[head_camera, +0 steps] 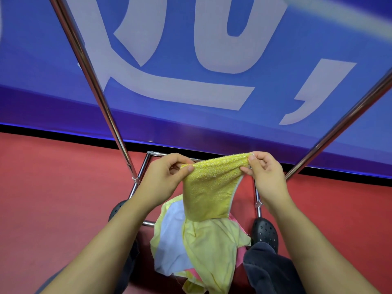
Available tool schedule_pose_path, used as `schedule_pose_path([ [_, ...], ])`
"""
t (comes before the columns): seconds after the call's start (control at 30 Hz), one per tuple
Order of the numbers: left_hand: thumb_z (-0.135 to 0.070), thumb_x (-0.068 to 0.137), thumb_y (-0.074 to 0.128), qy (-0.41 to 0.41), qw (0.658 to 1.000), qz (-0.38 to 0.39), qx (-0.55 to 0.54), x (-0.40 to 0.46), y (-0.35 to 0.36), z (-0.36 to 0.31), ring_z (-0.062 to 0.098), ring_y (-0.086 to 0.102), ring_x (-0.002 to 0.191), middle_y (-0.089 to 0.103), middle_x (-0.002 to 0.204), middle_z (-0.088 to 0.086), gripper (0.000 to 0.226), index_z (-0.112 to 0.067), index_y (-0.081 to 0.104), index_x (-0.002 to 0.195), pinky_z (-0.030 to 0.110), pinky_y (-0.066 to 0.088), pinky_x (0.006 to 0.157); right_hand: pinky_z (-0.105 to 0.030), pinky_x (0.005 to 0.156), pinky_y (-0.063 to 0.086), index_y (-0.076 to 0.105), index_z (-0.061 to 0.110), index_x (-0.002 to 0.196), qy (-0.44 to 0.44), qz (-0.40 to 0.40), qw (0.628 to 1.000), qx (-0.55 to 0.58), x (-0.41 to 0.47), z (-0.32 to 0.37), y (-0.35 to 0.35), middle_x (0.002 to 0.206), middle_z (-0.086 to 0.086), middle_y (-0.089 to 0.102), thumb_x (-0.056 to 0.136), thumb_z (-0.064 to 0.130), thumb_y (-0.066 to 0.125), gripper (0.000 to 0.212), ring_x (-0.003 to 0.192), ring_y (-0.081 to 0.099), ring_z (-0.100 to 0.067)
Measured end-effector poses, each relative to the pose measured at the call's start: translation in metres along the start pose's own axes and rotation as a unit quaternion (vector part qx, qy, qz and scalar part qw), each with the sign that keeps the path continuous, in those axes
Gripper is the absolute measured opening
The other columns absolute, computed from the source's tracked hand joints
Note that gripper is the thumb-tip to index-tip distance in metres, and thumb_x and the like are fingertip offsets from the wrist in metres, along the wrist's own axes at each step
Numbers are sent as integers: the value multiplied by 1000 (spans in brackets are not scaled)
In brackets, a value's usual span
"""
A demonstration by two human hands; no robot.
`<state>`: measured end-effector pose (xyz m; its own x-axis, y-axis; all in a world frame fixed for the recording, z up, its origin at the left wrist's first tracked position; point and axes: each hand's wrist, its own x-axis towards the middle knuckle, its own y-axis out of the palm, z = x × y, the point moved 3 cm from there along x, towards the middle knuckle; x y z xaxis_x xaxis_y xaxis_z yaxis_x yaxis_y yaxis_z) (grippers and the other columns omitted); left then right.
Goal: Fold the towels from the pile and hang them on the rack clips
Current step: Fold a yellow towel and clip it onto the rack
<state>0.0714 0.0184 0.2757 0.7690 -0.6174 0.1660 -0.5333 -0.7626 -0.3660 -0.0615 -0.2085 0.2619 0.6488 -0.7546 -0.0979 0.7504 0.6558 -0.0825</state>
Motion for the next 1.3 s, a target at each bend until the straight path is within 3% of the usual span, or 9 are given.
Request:
schedule_pose_path([
  [0.17,-16,96,58,121,944,213,222,-14,18,-10,7,52,71,58,75,-18,56,-43,45,143,29,47,70,-15,74,56,63,9,106,-4,7,999,-41,2,-8,0,109,-23,71,104,17,56,11,92,74,-23],
  [0.3,-18,93,53,115,901,312,279,-25,39,-13,11,46,74,57,90,-18,69,-54,31,149,36,46,69,-9,66,52,61,4,105,-9,32,997,-74,-1,-9,4,105,-23,69,104,12,54,11,88,70,-24],
  [0.4,-22,93,50,74,886,352,291,-28,48,-5,20,56,75,58,77,-10,71,-59,24,147,36,48,69,-10,68,53,61,2,103,-9,50,994,-99,-3,-11,8,102,-23,67,104,11,54,12,91,69,-26],
  [0.53,-23,95,57,-1,900,343,271,-23,44,4,12,54,70,55,65,-14,71,-55,29,151,27,41,69,-12,72,55,61,-1,104,-13,67,992,-109,-4,-12,10,92,-13,63,104,12,55,14,89,68,-23],
  [0.67,-17,94,67,-85,936,308,149,-15,36,19,0,54,58,57,58,-16,68,-42,39,151,23,45,63,-17,78,58,63,3,100,-13,95,991,-93,-7,-11,16,86,-5,61,103,9,56,9,84,66,-16],
  [0.83,-9,96,66,-149,956,250,43,-8,28,26,7,61,57,59,54,-12,60,-26,43,149,18,45,58,-21,78,59,66,10,92,-4,161,984,-75,-15,-14,29,81,-6,66,99,6,61,9,75,66,-8],
  [1.03,-7,94,69,-179,961,212,-1,-5,25,33,11,61,56,59,62,0,57,-22,47,144,27,49,66,-37,85,59,73,12,92,22,210,973,-92,-31,-18,46,83,-11,75,93,9,72,4,76,74,-16],
  [1.13,-7,94,69,-179,963,203,-5,-3,24,36,13,61,57,58,62,0,56,-22,47,143,33,50,68,-28,77,60,72,12,94,15,226,969,-101,-39,-16,54,86,-16,76,93,9,71,4,77,75,-16],
  [1.3,-5,93,68,-175,967,185,4,-1,21,40,16,59,59,57,58,-4,52,-20,51,140,34,50,68,-14,62,50,70,12,98,-7,238,959,-155,-45,-10,57,80,-2,74,94,12,70,3,71,67,-3],
])
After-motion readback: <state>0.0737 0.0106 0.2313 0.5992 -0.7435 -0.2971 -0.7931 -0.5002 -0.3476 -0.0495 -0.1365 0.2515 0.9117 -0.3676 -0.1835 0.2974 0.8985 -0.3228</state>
